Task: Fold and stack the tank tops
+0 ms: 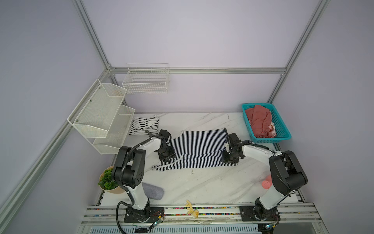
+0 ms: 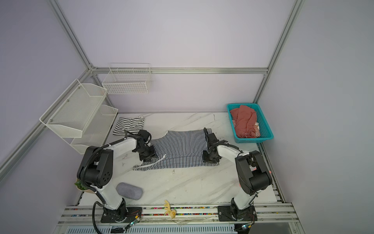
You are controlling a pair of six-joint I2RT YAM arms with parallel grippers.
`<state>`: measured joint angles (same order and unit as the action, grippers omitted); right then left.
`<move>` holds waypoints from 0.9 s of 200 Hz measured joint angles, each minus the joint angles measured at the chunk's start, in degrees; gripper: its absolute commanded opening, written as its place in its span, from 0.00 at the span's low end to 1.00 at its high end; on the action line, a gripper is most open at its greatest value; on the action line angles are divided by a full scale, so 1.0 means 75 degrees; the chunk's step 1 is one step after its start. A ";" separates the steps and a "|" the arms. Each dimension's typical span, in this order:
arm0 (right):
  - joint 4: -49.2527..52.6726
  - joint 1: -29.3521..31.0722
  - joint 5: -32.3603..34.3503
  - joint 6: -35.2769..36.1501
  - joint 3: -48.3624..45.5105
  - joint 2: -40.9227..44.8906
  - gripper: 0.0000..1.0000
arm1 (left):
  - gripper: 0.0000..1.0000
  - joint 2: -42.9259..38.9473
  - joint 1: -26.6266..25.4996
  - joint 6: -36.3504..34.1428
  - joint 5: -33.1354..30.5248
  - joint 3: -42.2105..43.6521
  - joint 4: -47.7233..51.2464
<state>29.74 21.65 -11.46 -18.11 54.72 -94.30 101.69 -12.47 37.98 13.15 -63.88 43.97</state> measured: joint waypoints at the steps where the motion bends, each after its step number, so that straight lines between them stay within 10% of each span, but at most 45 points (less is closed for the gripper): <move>1: 0.0000 0.0000 -0.0006 -0.0009 0.0000 0.0009 0.47 | 0.50 0.0000 0.0003 0.0003 -0.0015 -0.0003 0.0017; 76: 0.0079 -0.0291 0.0017 0.0026 0.2413 0.0425 0.45 | 0.53 0.0624 -0.0009 -0.0303 0.0090 -0.4316 0.1061; 135: 0.0070 -0.1285 0.0073 0.0373 0.4587 -0.2151 0.39 | 0.53 0.3867 -0.0029 -0.0644 0.0778 -0.8288 0.1405; 180: 0.0146 -0.1542 0.0160 0.0484 0.5794 -0.3719 0.39 | 0.53 0.5388 -0.0041 -0.0644 0.0787 -0.9078 0.1716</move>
<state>30.83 10.09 -10.26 -14.48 98.17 -122.19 142.10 -12.78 33.15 19.05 -131.96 56.84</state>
